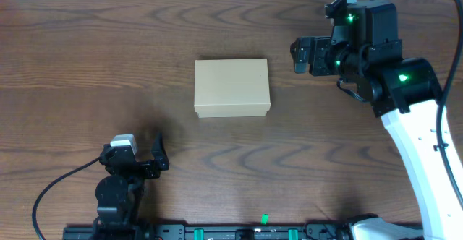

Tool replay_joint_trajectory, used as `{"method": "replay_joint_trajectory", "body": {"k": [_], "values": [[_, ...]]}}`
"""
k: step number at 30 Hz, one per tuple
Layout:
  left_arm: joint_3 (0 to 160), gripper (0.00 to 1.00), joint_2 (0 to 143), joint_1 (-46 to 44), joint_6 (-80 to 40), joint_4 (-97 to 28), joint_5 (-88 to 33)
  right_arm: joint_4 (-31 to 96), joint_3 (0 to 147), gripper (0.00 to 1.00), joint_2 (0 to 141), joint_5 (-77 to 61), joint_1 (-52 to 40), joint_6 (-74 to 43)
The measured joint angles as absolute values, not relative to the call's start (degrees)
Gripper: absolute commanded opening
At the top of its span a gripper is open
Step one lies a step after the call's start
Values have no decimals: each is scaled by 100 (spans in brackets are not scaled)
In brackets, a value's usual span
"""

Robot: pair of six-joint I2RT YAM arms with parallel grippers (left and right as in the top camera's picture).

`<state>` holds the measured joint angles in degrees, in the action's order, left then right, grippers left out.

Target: Pack container

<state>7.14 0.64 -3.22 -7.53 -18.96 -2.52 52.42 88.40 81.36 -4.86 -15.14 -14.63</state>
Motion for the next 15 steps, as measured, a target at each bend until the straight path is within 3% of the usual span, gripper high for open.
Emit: {"method": "replay_joint_trajectory", "body": {"k": [15], "values": [[714,95,62,-322,-753,-1894,-252,5332,8840,99,8136,-486,-1514,-1461]]}}
